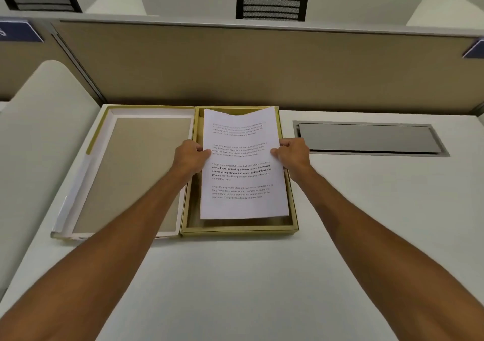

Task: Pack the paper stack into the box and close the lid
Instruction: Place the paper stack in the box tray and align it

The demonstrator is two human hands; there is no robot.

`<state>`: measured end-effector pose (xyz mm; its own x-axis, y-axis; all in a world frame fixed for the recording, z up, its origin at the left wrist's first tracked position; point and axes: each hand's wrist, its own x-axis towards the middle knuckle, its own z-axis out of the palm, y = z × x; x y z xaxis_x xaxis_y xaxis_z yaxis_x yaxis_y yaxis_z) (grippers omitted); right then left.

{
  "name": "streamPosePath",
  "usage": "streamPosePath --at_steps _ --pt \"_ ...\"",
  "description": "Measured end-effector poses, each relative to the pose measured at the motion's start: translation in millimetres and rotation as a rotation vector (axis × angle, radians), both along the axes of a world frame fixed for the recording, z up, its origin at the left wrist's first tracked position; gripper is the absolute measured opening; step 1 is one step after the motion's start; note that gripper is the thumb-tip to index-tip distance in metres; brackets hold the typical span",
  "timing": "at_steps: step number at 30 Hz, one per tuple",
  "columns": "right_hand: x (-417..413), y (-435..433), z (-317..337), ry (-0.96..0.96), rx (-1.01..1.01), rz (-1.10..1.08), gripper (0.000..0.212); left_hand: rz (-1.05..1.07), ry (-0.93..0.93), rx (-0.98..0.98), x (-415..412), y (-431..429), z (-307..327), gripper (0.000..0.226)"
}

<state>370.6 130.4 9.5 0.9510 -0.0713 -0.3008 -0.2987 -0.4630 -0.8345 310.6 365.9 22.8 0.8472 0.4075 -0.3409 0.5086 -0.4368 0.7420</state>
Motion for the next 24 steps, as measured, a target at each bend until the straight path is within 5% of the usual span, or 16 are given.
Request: streamPosePath --at_steps 17,24 --pt "37 25 -35 0.042 -0.305 0.080 0.018 -0.070 0.154 0.303 42 2 -32 0.029" --pt "25 35 -24 0.119 -0.312 0.124 0.015 -0.121 0.227 0.249 45 -9 -25 0.033"
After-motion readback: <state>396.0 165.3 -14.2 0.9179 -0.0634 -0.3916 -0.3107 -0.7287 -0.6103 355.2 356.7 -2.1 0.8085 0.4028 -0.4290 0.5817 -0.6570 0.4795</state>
